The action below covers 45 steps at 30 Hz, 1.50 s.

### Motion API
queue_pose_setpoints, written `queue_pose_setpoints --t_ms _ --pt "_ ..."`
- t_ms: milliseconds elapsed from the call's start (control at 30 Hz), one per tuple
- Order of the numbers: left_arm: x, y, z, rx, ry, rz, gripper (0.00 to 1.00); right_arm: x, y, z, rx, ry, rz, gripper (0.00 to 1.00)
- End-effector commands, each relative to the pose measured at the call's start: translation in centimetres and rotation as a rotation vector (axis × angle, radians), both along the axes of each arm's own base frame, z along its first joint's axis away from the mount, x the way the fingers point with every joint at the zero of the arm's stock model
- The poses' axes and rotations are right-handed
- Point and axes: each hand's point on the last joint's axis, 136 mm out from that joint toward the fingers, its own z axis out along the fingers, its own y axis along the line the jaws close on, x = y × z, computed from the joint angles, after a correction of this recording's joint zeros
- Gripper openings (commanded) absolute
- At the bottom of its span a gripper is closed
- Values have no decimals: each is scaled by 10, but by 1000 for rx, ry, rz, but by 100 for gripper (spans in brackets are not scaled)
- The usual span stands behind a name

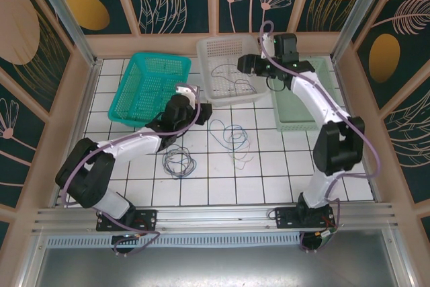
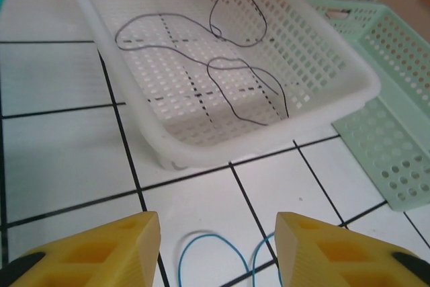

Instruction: Untangle the cables

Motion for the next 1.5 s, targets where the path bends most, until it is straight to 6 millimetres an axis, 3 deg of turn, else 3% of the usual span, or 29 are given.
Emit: queue_pose_setpoints --t_ms 0,200,433,567,600,767,1067,1267,1367,1467 --pt "-17 -16 -22 39 48 -84 50 -31 -7 -24 -37 16 15 72" --pt "-51 -55 -44 114 51 -335 56 -73 -43 -47 -47 18 -91 76" --pt "-73 -89 -79 167 141 -511 54 -95 -76 -73 4 45 -189 78" --pt "-78 -94 -99 212 179 -539 54 -102 -89 -79 40 47 -223 77" --pt "-74 -101 -93 203 166 -548 53 -103 -91 -79 46 41 -225 76" --pt "-80 -111 -101 205 200 -609 51 -107 -102 -79 43 21 -242 75" --pt "-79 -111 -125 240 251 -613 49 -114 -107 -81 58 20 -248 75" --pt "-77 -114 -127 233 256 -615 36 -115 -110 -79 55 10 -252 75" --pt "-75 -115 -115 218 229 -604 21 -117 -109 -80 63 14 -246 75" --pt "-75 -116 -100 189 197 -598 14 -120 -109 -86 66 30 -250 75"
